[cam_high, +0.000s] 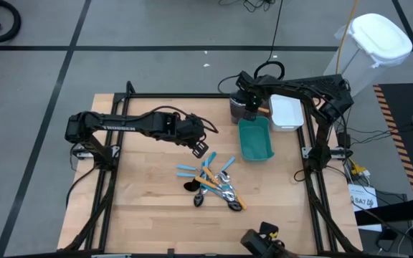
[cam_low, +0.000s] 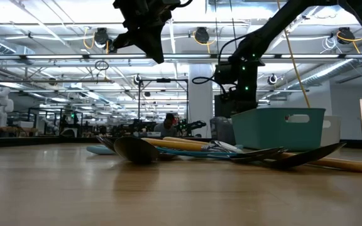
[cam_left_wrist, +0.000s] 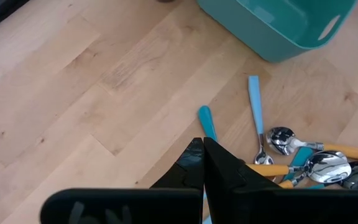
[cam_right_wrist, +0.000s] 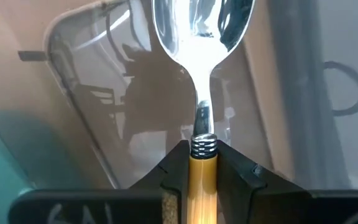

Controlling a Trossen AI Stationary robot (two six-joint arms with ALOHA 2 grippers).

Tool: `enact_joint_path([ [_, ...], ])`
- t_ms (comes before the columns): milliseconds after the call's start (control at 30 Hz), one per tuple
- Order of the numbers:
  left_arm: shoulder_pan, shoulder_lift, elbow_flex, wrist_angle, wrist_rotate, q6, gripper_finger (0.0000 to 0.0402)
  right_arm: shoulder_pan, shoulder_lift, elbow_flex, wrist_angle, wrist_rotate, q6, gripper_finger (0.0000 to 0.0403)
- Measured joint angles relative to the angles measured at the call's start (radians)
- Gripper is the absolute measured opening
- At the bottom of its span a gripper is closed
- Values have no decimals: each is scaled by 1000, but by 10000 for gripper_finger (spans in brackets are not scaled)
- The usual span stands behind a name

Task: Sort silverware by color (type)
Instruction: Put the orange spoon into the black bin

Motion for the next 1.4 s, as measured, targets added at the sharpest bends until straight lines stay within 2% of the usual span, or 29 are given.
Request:
enact_joint_path([
  [200,0,0,0,0,0,0,1,0,19,0,5,2,83,59],
  [333,0,0,0,0,1,0,1,2,19,0,16,54,116,70],
  [633,0,0,0,0,0,2,1,2,17,0,-51,23,142,105],
  [967,0,0,0,-10,21,47,1,4,-128,0,-43,-49,271,133],
  [1133,-1,0,0,-17,34,46,1,17,-222,0,-50,-74,460,143],
  [1300,-9,0,0,-18,35,24,1,78,-278,5,-22,-183,648,148],
  [1400,-16,0,0,-18,35,31,1,128,-274,42,-27,-142,709,147],
])
